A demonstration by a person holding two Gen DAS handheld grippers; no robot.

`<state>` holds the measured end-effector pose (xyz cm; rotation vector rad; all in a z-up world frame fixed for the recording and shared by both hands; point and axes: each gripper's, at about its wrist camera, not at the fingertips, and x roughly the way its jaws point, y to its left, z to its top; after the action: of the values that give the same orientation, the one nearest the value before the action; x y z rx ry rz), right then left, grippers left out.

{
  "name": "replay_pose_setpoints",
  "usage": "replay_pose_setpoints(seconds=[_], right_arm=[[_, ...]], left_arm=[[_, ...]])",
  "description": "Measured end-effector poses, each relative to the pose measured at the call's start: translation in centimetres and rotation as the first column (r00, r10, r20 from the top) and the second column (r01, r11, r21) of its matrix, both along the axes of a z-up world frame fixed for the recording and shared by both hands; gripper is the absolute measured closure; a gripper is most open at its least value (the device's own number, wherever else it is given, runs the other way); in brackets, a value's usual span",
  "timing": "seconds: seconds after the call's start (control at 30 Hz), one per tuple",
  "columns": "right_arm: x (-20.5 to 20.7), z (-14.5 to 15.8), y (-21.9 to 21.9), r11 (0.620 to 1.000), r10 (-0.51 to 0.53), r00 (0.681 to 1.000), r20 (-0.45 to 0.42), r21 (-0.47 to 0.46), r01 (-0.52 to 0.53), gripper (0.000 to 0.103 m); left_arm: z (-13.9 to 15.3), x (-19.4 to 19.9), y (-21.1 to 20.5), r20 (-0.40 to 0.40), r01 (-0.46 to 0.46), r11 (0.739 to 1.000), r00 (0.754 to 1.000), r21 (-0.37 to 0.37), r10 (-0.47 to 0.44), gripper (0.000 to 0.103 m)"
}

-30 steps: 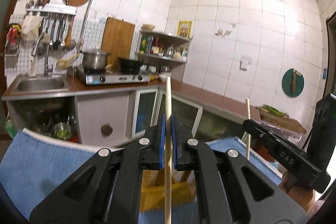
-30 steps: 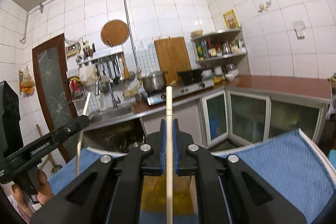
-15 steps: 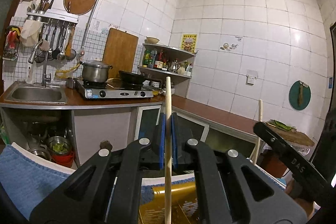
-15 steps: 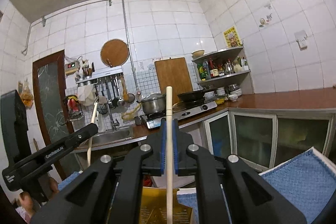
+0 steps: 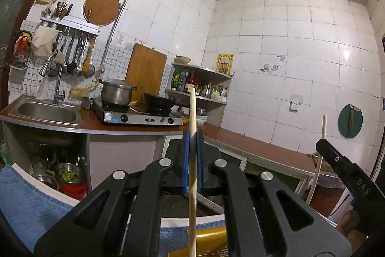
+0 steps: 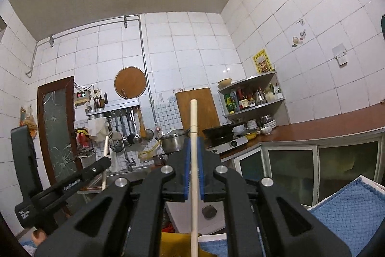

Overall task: Organize utensils
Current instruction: 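Lower both chopsticks into the yellow caddy and open both tools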

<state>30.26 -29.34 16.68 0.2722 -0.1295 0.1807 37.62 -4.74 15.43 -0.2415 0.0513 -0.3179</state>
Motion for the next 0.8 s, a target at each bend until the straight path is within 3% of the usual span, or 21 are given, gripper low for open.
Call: replay_pose_setpoints(seconds=[0.17, 0.8], right_arm=[[0.8, -0.6, 0.0, 1.0, -0.007, 1.0, 0.009, -0.001, 0.007, 0.097], [4.0, -3.6, 1.7, 0.997, 0.001, 0.995, -0.104, -0.074, -0.009, 0.097]], left_arm=[[-0.8, 0.0, -0.2, 0.012, -0.001, 1.0, 1.0, -0.009, 0.001, 0.099], [-3.2, 1.1, -2.6, -0.06, -0.01, 0.994, 0.998, 0.112, 0.017, 0.099]])
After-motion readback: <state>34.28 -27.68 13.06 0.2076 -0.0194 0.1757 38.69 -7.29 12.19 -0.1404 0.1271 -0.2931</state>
